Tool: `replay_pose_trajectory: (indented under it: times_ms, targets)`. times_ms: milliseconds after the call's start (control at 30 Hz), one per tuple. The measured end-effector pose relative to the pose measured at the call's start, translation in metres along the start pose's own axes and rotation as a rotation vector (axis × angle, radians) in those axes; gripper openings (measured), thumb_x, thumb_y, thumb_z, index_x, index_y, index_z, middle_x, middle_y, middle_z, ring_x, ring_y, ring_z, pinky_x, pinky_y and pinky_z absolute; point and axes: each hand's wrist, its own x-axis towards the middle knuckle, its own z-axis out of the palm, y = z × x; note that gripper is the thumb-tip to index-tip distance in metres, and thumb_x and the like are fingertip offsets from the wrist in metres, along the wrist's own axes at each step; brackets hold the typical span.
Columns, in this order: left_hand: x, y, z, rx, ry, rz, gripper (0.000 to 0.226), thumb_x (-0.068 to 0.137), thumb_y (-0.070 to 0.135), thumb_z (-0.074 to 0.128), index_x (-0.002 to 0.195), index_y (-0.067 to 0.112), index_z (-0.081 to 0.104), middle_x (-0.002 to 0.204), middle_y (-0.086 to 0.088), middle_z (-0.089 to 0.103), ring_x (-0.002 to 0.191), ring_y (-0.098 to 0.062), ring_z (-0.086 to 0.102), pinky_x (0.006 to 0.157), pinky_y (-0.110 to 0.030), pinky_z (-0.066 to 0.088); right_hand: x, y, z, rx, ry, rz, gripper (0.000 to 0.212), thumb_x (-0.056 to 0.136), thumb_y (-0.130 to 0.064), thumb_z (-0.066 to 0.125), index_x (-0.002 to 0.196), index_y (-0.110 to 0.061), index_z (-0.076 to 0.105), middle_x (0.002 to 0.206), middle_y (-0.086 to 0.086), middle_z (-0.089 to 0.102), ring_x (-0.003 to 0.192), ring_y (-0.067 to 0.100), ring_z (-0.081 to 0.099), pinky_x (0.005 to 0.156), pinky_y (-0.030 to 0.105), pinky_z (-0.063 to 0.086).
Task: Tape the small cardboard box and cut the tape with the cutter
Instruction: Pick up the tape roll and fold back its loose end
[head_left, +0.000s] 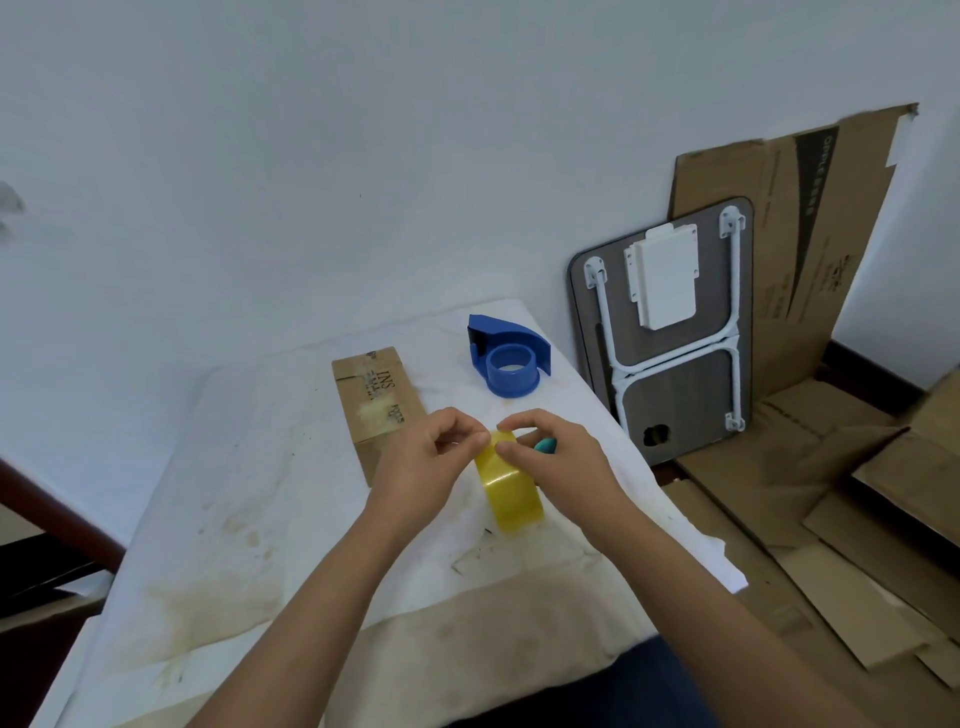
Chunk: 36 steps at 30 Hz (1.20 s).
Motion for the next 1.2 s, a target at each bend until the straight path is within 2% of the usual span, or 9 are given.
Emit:
replay_pose_trajectory:
  times_ms: [267, 500, 633, 733, 833, 933, 1033, 1067, 1200]
  targets:
    - [-0.016, -0.005, 0.005, 0.099, 0.005, 0.213, 0.005, 0.089, 0.023, 0.068, 0.088, 0.023, 0.073, 0.087, 0.015, 0.069, 0.087, -0.004, 0.064, 0.08, -0.032, 0.056, -0.01, 0.009, 0.005, 0.123, 0.013, 0.04, 0.015, 0.083, -0.029, 0.068, 0.098, -0.034, 0.07, 0.087, 0.0, 0.062, 0.081, 0.014, 0.057, 0.077, 0.034, 0.053]
    - [-0.022, -0.006, 0.009, 0.028, -0.014, 0.231, 0.006, 0.091, 0.02, 0.065, 0.09, 0.02, 0.071, 0.088, 0.011, 0.068, 0.087, -0.005, 0.064, 0.079, -0.022, 0.055, -0.013, 0.011, 0.01, 0.09, 0.035, 0.034, 0.013, 0.084, -0.037, 0.067, 0.096, -0.035, 0.067, 0.086, -0.002, 0.062, 0.082, 0.014, 0.058, 0.077, 0.033, 0.054]
    - [-0.017, -0.005, 0.008, -0.026, -0.003, 0.159, 0.004, 0.09, 0.02, 0.067, 0.087, 0.019, 0.069, 0.088, 0.009, 0.069, 0.085, -0.006, 0.065, 0.077, -0.021, 0.056, -0.012, 0.011, 0.01, 0.083, 0.045, 0.008, 0.009, 0.084, -0.036, 0.067, 0.094, -0.035, 0.068, 0.087, -0.003, 0.062, 0.079, 0.013, 0.057, 0.073, 0.031, 0.052]
    - [-0.013, -0.005, 0.006, -0.029, 0.009, 0.12, 0.002, 0.09, 0.022, 0.067, 0.089, 0.022, 0.069, 0.096, 0.012, 0.069, 0.088, 0.001, 0.068, 0.075, -0.015, 0.054, -0.012, 0.008, 0.009, 0.05, 0.078, -0.041, 0.008, 0.085, -0.03, 0.068, 0.093, -0.03, 0.069, 0.101, -0.008, 0.057, 0.08, 0.007, 0.054, 0.072, 0.018, 0.043]
    - [-0.009, -0.009, 0.003, 0.005, 0.002, 0.148, 0.003, 0.088, 0.022, 0.07, 0.089, 0.021, 0.072, 0.113, 0.015, 0.062, 0.085, 0.005, 0.069, 0.072, -0.009, 0.05, -0.01, 0.006, 0.011, 0.056, 0.086, -0.038, 0.005, 0.085, -0.029, 0.067, 0.088, -0.025, 0.069, 0.102, -0.007, 0.059, 0.082, 0.007, 0.054, 0.07, 0.017, 0.04]
    - [-0.008, -0.013, 0.001, 0.011, -0.001, 0.155, 0.012, 0.087, 0.023, 0.071, 0.099, 0.02, 0.073, 0.126, 0.016, 0.052, 0.085, 0.005, 0.068, 0.074, -0.009, 0.051, -0.008, 0.007, 0.012, 0.065, 0.106, -0.035, 0.003, 0.086, -0.028, 0.066, 0.084, -0.025, 0.067, 0.097, -0.007, 0.061, 0.079, 0.008, 0.054, 0.068, 0.018, 0.039]
    - [-0.012, -0.012, 0.002, -0.106, -0.011, 0.117, 0.042, 0.088, 0.017, 0.071, 0.127, 0.027, 0.06, 0.13, 0.017, 0.043, 0.091, 0.005, 0.068, 0.08, -0.011, 0.053, -0.008, 0.007, 0.015, 0.055, 0.128, -0.078, 0.006, 0.087, -0.026, 0.066, 0.081, -0.028, 0.065, 0.099, -0.007, 0.061, 0.08, 0.007, 0.055, 0.07, 0.017, 0.041]
    - [-0.013, -0.01, 0.002, -0.149, -0.012, 0.108, 0.047, 0.088, 0.015, 0.071, 0.13, 0.029, 0.056, 0.129, 0.016, 0.043, 0.093, 0.004, 0.068, 0.081, -0.01, 0.052, -0.008, 0.007, 0.016, 0.05, 0.135, -0.095, 0.007, 0.087, -0.025, 0.066, 0.081, -0.027, 0.064, 0.098, -0.007, 0.061, 0.08, 0.007, 0.055, 0.07, 0.016, 0.041]
    - [-0.018, -0.009, 0.005, -0.202, 0.015, 0.095, 0.037, 0.088, 0.013, 0.07, 0.121, 0.027, 0.058, 0.122, 0.008, 0.054, 0.096, 0.002, 0.068, 0.087, -0.017, 0.054, -0.008, 0.01, 0.017, 0.01, 0.159, -0.149, 0.006, 0.086, -0.023, 0.066, 0.082, -0.027, 0.065, 0.093, -0.01, 0.064, 0.074, 0.005, 0.054, 0.068, 0.012, 0.042]
